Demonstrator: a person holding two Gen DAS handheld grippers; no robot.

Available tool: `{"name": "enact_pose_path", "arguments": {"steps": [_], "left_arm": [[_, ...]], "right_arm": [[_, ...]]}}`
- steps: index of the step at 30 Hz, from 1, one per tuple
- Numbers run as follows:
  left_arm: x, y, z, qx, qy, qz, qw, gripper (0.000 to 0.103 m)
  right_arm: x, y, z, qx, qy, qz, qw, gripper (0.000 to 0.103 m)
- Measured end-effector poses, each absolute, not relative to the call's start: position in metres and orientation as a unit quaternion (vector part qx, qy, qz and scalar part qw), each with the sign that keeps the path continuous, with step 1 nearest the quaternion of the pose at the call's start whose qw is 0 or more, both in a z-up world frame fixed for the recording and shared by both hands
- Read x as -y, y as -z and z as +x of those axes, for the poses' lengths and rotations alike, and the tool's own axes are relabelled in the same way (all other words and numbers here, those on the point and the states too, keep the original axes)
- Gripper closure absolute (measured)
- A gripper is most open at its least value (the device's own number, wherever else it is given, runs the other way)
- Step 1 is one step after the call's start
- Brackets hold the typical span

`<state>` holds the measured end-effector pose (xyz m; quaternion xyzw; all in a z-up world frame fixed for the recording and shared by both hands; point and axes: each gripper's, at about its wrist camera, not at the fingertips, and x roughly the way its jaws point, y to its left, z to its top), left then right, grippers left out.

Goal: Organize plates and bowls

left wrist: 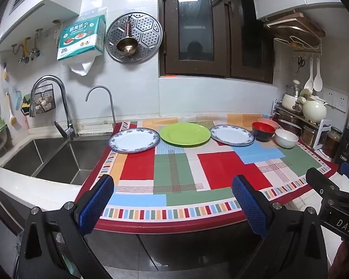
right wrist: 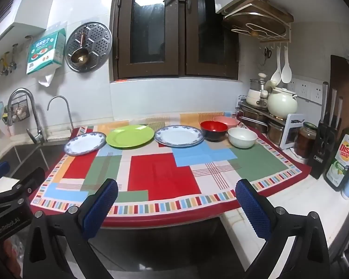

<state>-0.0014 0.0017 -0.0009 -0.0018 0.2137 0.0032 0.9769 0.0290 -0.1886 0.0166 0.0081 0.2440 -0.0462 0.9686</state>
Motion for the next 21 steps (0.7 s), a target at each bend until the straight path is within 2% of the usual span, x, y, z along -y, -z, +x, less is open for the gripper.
{"name": "enact_pose_path", "arguments": {"steps": [21], "left_arm": [[-0.017, 0.002, -0.01, -0.216, 0.004, 0.001, 0.976, 0.0]], "right_arm": [[0.173, -0.013, 0.018, -0.238, 0.047, 0.011, 0.97, 0.001]]}}
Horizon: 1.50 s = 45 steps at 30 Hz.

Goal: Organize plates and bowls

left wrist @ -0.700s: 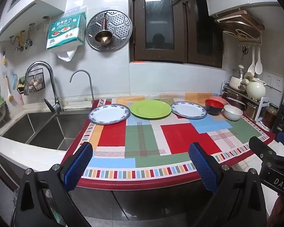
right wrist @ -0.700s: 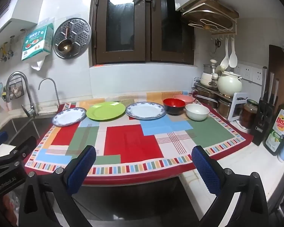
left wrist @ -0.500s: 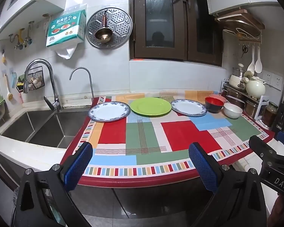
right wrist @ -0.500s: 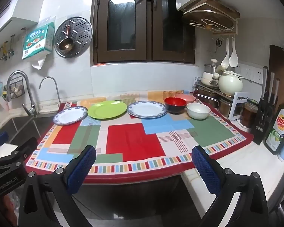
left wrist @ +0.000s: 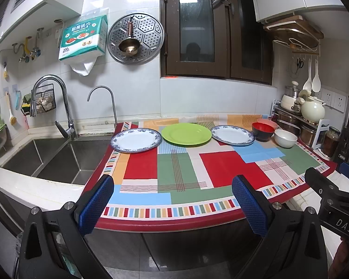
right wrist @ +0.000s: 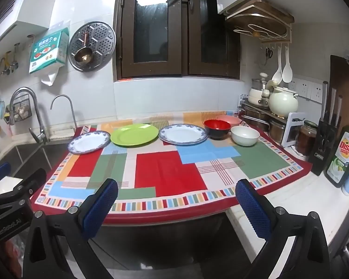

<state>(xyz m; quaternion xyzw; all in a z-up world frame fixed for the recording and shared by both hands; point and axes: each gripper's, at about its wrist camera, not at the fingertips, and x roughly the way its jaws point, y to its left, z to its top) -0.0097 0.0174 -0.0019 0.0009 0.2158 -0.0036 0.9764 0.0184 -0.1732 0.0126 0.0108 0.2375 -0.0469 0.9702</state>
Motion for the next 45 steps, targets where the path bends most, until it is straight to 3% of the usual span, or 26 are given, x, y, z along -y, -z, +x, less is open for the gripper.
{"name": "enact_pose_path", "arguments": {"steps": [45], "left_arm": [[-0.0209, 0.0018, -0.002, -0.219, 0.007, -0.002, 0.976, 0.0]], "right_arm": [[0.1644, -0.0157, 0.0273, -0.237, 0.043, -0.003, 0.971, 0.001]]}}
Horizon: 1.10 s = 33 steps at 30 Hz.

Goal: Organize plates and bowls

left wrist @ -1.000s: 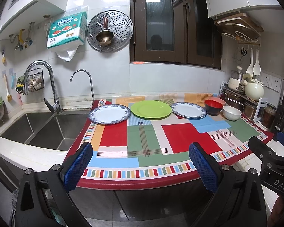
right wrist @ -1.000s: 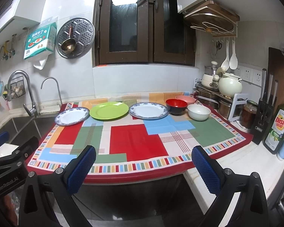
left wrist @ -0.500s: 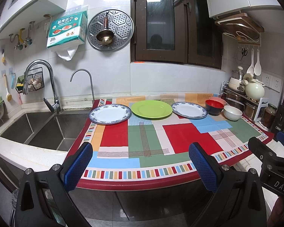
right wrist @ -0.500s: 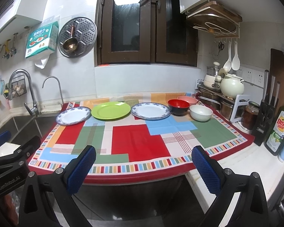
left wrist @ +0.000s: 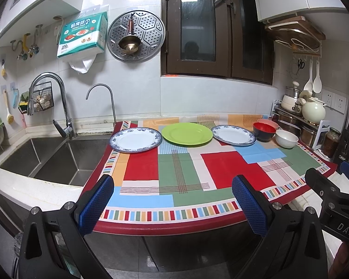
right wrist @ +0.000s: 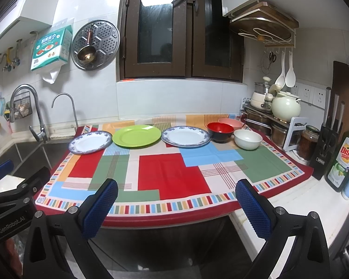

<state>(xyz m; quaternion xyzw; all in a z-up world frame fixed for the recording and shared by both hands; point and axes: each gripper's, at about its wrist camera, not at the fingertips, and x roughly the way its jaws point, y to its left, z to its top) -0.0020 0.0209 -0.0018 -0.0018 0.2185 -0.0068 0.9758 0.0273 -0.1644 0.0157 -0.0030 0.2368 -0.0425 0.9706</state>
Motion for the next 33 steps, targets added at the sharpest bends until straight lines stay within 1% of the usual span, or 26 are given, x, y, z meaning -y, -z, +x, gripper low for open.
{"name": "enact_pose_path", "arguments": {"steps": [23, 33], "left_arm": [[-0.028, 0.007, 0.006, -0.221, -0.006, 0.001, 0.975, 0.0], [-0.015, 0.009, 0.035, -0.231, -0.068, 0.007, 0.97, 0.0]], "right_arm": [[0.156, -0.011, 0.03, -0.236, 0.033, -0.005, 0.971, 0.001], [0.159, -0.009, 0.063, -0.231, -0.005, -0.028, 0.972, 0.001]]}}
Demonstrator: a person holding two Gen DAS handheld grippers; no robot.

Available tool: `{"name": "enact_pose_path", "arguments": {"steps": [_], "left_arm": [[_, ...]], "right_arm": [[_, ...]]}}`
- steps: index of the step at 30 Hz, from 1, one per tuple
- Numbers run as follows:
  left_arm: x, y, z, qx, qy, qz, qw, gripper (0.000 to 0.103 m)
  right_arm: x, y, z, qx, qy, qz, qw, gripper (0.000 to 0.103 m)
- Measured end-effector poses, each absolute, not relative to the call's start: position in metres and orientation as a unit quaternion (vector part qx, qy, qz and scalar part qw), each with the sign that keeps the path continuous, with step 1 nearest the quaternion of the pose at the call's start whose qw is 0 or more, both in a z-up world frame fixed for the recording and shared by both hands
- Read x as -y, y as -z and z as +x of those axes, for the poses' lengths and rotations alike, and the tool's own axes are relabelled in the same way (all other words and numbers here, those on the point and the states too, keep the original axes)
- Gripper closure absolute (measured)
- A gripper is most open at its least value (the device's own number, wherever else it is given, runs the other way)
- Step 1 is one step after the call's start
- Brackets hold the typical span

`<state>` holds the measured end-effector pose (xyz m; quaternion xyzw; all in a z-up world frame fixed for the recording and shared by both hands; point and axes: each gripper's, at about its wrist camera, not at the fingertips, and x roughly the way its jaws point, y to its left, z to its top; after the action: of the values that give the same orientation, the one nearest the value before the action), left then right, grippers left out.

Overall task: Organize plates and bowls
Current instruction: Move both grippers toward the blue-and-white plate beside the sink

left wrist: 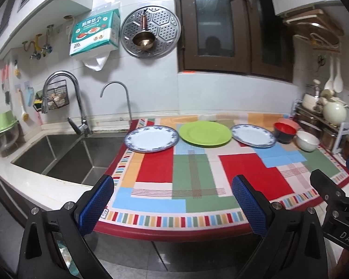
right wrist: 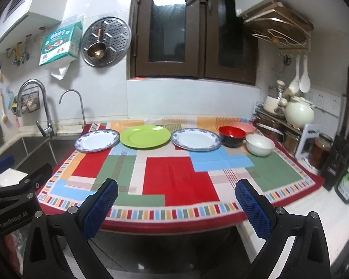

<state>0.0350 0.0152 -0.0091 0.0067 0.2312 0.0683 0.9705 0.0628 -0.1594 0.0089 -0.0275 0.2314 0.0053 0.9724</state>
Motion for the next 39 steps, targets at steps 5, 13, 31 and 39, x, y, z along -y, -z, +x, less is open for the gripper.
{"name": "enact_pose_path", "arguments": {"steps": [5, 13, 31, 39], "left_arm": [[-0.017, 0.01, 0.051, -0.233, -0.096, -0.006, 0.968, 0.0], [-0.037, 0.007, 0.075, -0.231, -0.136, 0.001, 0.963, 0.0], [-0.173, 0.003, 0.212, -0.234, -0.069, 0.033, 0.969, 0.003], [-0.217, 0.009, 0.263, -0.242, -0.044, 0.046, 0.968, 0.007]], "right_arm": [[0.16, -0.007, 0.092, -0.235, -0.04, -0.035, 0.971, 0.001], [0.151, 0.001, 0.141, -0.264, -0.093, -0.003, 0.96, 0.001], [0.024, 0.008, 0.248, -0.267, -0.048, 0.031, 0.962, 0.001], [-0.022, 0.011, 0.287, -0.268, -0.004, 0.048, 0.962, 0.001]]}}
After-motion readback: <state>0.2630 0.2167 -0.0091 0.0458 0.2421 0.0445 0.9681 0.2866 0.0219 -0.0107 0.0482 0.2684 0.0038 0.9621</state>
